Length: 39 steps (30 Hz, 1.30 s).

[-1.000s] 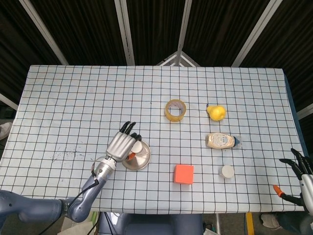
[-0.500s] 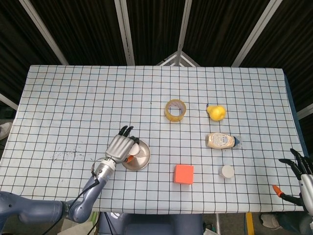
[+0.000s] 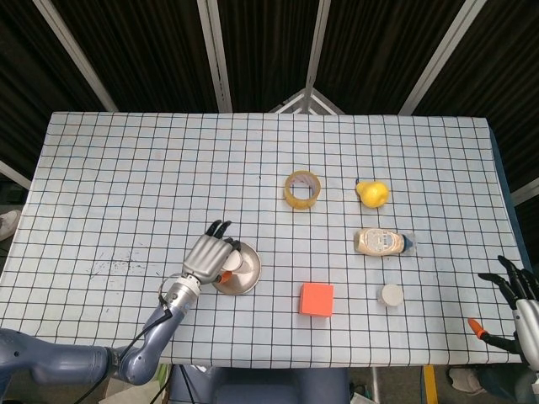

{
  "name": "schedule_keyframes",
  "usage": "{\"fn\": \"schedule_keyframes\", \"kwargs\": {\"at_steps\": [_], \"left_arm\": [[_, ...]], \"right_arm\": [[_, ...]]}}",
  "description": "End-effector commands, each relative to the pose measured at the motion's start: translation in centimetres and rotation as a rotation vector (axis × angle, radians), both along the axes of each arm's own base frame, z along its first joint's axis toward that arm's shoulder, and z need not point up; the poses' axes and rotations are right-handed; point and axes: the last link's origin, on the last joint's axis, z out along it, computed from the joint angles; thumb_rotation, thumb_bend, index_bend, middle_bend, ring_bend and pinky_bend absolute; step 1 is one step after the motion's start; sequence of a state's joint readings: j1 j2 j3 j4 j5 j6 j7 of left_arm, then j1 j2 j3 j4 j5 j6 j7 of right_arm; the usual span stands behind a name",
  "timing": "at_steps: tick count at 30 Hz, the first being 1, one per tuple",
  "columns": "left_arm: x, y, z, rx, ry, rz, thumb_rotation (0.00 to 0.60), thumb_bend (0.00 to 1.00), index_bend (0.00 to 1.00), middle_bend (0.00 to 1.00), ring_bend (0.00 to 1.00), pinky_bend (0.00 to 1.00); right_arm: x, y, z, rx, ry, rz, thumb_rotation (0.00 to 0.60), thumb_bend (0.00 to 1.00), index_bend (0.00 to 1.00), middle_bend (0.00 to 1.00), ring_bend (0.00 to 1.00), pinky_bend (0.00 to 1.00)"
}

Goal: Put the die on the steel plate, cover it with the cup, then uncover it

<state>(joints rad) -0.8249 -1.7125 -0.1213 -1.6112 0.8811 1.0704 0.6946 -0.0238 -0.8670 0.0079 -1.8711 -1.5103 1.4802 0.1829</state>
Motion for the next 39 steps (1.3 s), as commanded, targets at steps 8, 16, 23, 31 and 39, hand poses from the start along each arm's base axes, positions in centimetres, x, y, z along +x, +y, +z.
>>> {"fn": "schedule_keyframes", "kwargs": {"at_steps": [8, 16, 23, 31, 39], "left_arm": [[-0.1, 0.7, 0.7, 0.044, -0.005, 0.028, 0.6, 0.49, 0.59, 0.43, 0.05, 0.0], [0.3, -0.9, -0.4, -0.222, -0.215, 0.264, 0.6, 0.49, 0.6, 0.43, 0.05, 0.0], [0.2, 0.4, 0.6, -0.022, -0.049, 0.097, 0.6, 0.49, 0.6, 0.43, 0.05, 0.0], [1.0, -1.1, 0.2, -0.312, -0.33, 0.357, 0.6, 0.41, 0.53, 0.38, 0.01, 0.0], [0.4, 0.2, 1.1, -0.229, -0.225, 0.29, 0.6, 0.39, 0.51, 0.35, 0.0, 0.0]], "right_arm": [[-0.1, 0.0, 0.0, 0.001, 0.002, -0.004, 0.6, 0.23, 0.27, 0.05, 0.09, 0.0], [0.1, 0.0, -0.2, 0.009, 0.004, -0.002, 0.6, 0.23, 0.27, 0.05, 0.09, 0.0], [0.0, 0.0, -0.1, 0.006, 0.001, -0.006, 0.6, 0.23, 0.27, 0.05, 0.09, 0.0], [0.2, 0.0, -0.3, 0.016, 0.003, -0.001, 0.6, 0.23, 0.27, 0.05, 0.09, 0.0], [0.1, 0.0, -0.2, 0.013, 0.003, -0.005, 0.6, 0.24, 0.27, 0.05, 0.09, 0.0]]}}
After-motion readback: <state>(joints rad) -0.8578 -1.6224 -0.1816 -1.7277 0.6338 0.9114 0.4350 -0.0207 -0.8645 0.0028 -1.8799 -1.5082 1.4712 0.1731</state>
